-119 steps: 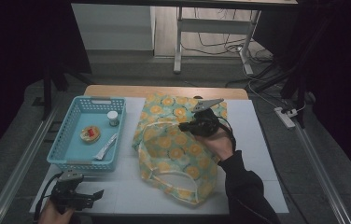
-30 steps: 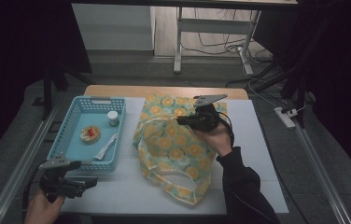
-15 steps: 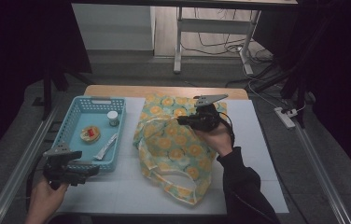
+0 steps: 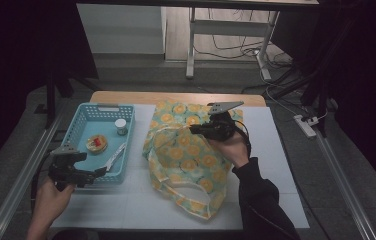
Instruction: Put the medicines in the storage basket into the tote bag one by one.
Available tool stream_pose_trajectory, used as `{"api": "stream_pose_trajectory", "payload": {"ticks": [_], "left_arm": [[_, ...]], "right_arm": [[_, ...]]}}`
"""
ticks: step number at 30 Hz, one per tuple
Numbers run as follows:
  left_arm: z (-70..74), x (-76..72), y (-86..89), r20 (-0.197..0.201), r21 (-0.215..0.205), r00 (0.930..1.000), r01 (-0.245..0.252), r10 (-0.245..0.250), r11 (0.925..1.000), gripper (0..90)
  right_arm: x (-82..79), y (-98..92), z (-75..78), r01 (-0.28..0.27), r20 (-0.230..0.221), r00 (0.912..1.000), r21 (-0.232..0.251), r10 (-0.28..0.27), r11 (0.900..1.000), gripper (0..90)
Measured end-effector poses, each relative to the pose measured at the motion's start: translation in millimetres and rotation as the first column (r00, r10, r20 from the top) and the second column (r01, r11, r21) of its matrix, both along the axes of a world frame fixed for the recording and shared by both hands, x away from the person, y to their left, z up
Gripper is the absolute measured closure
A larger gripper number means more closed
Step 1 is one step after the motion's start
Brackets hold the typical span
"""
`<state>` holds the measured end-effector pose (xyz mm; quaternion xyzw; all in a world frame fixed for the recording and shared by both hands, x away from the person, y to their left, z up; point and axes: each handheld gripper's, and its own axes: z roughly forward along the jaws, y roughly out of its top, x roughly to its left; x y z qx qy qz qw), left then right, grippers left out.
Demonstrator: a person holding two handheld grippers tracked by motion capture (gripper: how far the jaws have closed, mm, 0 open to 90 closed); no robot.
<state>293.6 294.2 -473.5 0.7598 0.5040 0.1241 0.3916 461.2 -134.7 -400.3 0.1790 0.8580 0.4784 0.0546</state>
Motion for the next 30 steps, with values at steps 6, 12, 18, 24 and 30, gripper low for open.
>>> {"api": "stream_pose_trajectory", "payload": {"ticks": [6, 12, 18, 24, 30], "left_arm": [[1.1, 15.4, 1.9, -0.007, 0.008, 0.9997, -0.023, 0.023, 0.9997, 0.0], [4.2, 32.5, 4.7, -0.025, 0.063, 0.9977, -0.062, 0.063, 0.9961, 0.1], [5.6, 48.3, 10.8, -0.040, 0.067, 0.9957, -0.081, 0.084, 0.9945, 0.0], [3.1, 67.5, 13.3, -0.065, 0.093, 0.9935, -0.087, 0.093, 0.9918, 0.0], [1.1, 87.2, 16.4, -0.090, 0.112, 0.9917, -0.081, 0.091, 0.9904, 0.0]], "right_arm": [[-0.1, 0.4, -0.3, 0.000, 0.002, 1.0000, 0.000, 0.000, 1.000, 90.0], [0.1, 0.0, -0.3, 0.001, 0.002, 1.0000, -0.001, -0.001, 1.000, 90.0], [0.6, -0.3, -0.8, 0.003, 0.003, 1.0000, 0.001, -0.003, 1.000, 90.0], [0.5, -0.4, -0.3, 0.002, 0.005, 1.0000, 0.003, -0.002, 1.000, 90.0], [0.8, -0.8, -0.1, 0.003, 0.004, 1.0000, 0.007, -0.003, 1.000, 90.0]]}}
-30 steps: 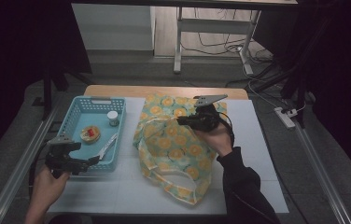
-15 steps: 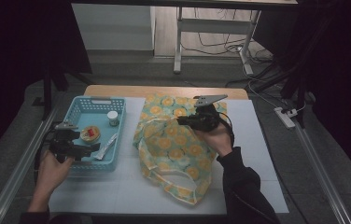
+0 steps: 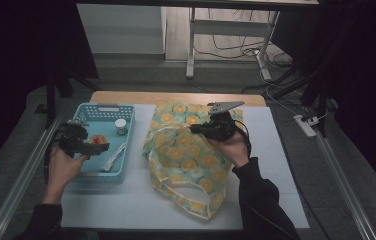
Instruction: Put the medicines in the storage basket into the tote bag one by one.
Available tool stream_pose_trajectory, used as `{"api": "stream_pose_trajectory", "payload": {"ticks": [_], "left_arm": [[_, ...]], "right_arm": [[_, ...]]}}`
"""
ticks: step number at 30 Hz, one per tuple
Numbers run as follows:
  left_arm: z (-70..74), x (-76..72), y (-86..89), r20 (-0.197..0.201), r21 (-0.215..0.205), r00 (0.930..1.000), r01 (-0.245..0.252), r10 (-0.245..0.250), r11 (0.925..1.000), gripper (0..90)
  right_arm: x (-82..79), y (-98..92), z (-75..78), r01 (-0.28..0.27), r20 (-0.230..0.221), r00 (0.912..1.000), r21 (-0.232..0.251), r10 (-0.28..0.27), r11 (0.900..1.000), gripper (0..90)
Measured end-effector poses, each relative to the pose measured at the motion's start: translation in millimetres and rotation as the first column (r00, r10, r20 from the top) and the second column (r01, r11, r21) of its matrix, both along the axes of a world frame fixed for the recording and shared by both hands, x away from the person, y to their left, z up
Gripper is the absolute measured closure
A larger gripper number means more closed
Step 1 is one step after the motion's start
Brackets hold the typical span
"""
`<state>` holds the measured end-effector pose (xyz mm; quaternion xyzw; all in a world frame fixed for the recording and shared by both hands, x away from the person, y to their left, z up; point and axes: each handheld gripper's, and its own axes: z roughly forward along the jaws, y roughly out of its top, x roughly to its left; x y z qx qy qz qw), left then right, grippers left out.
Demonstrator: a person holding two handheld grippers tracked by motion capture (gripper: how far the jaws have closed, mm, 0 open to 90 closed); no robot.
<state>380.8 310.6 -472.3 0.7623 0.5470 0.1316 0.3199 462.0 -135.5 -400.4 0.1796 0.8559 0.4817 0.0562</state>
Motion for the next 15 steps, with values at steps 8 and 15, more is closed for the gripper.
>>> {"api": "stream_pose_trajectory", "payload": {"ticks": [8, 15], "left_arm": [[-13.4, 21.9, 8.9, -0.051, 0.012, 0.9984, -0.025, 0.026, 0.9996, 0.0], [-24.9, 35.4, 13.6, -0.082, 0.035, 0.9951, -0.051, 0.054, 0.9981, 0.0]], "right_arm": [[-0.1, -0.7, 1.1, 0.002, -0.002, 1.0000, 0.007, -0.002, 1.000, 90.0], [-0.1, -0.2, 0.8, -0.001, 0.001, 1.0000, 0.004, 0.001, 1.000, 90.0]]}}
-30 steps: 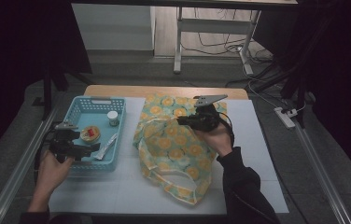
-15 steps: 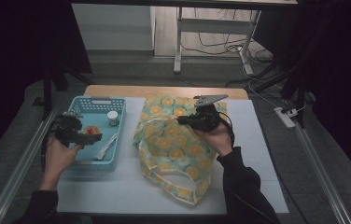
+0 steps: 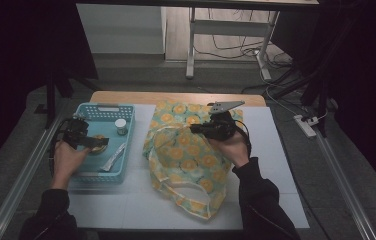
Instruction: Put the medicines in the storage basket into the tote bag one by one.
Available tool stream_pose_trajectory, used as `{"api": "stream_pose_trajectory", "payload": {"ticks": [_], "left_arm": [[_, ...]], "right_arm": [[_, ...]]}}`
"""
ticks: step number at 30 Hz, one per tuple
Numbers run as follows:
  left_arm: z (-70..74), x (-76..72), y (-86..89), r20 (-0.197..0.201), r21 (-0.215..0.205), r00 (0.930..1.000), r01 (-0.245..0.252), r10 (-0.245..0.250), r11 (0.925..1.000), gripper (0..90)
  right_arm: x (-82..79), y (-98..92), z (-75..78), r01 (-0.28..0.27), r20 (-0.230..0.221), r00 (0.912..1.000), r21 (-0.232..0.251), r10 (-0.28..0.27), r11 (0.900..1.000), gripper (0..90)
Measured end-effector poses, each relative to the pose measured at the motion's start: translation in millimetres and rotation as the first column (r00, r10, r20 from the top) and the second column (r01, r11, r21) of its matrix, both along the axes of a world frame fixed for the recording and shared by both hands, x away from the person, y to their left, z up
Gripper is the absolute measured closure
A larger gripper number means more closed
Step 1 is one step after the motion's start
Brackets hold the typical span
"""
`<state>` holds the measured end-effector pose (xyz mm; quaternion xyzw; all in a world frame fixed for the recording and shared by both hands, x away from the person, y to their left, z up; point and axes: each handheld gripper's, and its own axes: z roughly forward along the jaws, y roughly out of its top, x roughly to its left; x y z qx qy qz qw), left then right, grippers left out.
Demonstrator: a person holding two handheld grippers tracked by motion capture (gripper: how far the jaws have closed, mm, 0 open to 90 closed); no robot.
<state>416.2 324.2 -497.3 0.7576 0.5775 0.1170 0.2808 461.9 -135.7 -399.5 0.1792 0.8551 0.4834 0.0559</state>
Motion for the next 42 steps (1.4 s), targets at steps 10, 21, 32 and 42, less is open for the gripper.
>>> {"api": "stream_pose_trajectory", "payload": {"ticks": [10, 21, 32, 42], "left_arm": [[-15.6, 15.3, -1.9, -0.092, 0.064, 0.9956, 0.024, -0.018, 0.9977, 0.0], [-23.0, 23.1, -6.4, -0.202, 0.104, 0.9795, 0.020, 0.002, 0.9943, 3.2], [-21.8, 24.1, -5.8, -0.214, 0.132, 0.9763, -0.003, 0.032, 0.9912, 19.6], [-16.3, 23.0, -5.4, -0.204, 0.116, 0.9773, -0.034, 0.057, 0.9927, 20.1]], "right_arm": [[-0.3, 0.5, -0.2, -0.006, 0.000, 1.0000, 0.000, 0.006, 1.000, 90.0], [-1.5, 1.3, 0.1, -0.011, 0.004, 0.9999, -0.001, 0.011, 1.000, 90.0], [-1.7, 1.4, 0.2, -0.014, 0.007, 0.9999, -0.001, 0.014, 1.000, 90.0], [-1.5, 1.0, 0.2, -0.013, 0.007, 0.9999, 0.002, 0.013, 1.000, 90.0]]}}
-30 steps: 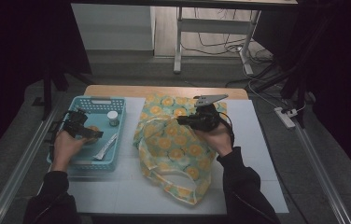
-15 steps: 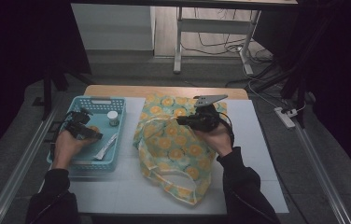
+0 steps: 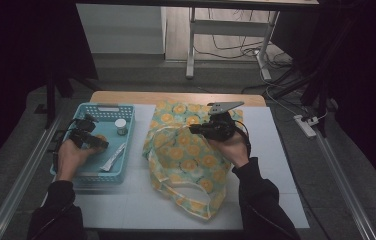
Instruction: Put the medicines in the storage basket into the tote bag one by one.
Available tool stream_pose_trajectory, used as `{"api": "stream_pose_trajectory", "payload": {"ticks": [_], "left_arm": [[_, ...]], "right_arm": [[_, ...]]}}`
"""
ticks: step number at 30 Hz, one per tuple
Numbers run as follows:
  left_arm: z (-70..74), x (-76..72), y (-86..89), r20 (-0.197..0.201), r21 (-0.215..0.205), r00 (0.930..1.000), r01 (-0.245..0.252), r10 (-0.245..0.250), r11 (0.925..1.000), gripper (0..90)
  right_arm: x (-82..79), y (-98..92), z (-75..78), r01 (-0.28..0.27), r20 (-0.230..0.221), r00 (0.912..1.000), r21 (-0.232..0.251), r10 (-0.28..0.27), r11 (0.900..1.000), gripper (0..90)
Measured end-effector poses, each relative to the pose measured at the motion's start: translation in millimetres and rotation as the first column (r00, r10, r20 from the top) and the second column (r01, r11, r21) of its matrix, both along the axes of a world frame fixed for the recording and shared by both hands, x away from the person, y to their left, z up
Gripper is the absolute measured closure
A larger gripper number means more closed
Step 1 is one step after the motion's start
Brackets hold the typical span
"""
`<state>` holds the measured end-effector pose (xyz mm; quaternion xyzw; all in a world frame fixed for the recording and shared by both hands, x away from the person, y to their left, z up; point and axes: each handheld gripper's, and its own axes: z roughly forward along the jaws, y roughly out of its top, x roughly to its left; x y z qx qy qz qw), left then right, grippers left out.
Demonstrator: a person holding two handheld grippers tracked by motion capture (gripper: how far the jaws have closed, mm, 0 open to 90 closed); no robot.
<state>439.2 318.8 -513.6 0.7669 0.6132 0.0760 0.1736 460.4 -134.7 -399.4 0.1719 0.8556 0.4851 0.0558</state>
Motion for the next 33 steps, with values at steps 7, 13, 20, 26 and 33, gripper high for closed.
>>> {"api": "stream_pose_trajectory", "payload": {"ticks": [7, 13, 20, 26, 33], "left_arm": [[12.4, -5.0, -1.7, 0.079, -0.035, 0.9963, 0.037, -0.034, 0.9987, 20.1], [26.7, -11.7, -5.1, 0.141, -0.079, 0.9874, 0.082, -0.070, 0.9935, 20.1], [46.4, -23.9, -18.5, 0.197, -0.104, 0.9724, 0.148, -0.126, 0.9834, 20.2], [56.3, -34.6, -37.7, 0.221, -0.105, 0.9563, 0.218, -0.191, 0.9702, 20.1], [66.9, -48.5, -60.4, 0.250, -0.107, 0.9321, 0.296, -0.262, 0.9493, 20.2]], "right_arm": [[1.5, -0.6, -1.0, 0.005, -0.002, 1.0000, -0.001, -0.005, 1.000, 90.0], [1.8, -0.6, -1.5, 0.006, -0.005, 1.0000, 0.001, -0.006, 1.000, 90.0], [2.3, -0.7, -1.9, 0.012, -0.005, 0.9999, 0.002, -0.012, 1.000, 90.0], [2.4, -1.4, -1.4, 0.017, -0.002, 0.9998, 0.006, -0.017, 1.000, 90.0], [3.4, -2.1, -2.3, 0.023, -0.001, 0.9997, 0.006, -0.023, 1.000, 90.0]]}}
